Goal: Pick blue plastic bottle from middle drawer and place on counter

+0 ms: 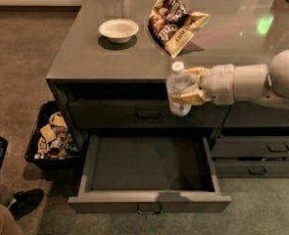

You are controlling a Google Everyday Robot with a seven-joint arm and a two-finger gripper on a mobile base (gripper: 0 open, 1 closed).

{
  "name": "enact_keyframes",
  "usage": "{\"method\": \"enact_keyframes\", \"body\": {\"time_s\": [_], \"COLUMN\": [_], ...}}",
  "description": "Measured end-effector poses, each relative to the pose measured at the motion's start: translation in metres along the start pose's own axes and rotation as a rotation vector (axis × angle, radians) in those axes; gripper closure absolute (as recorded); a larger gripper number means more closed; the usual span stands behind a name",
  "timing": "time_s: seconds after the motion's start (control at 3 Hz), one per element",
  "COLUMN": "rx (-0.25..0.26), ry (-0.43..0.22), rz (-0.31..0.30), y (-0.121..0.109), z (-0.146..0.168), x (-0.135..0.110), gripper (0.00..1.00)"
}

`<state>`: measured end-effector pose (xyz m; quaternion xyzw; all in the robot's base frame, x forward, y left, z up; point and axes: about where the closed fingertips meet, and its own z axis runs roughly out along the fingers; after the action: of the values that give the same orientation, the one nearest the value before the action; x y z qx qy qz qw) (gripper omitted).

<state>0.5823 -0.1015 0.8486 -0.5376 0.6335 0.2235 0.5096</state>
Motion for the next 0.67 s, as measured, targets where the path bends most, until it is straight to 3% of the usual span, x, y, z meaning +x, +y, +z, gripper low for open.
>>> {"method": "enact_keyframes", "body": {"time_s": [0.67], "rx": [0.022], "ry": [-0.010], "rz": [-0.090], "y": [-0.041], "z": [-0.022], "x": [-0.087], "gripper": [1.00]}}
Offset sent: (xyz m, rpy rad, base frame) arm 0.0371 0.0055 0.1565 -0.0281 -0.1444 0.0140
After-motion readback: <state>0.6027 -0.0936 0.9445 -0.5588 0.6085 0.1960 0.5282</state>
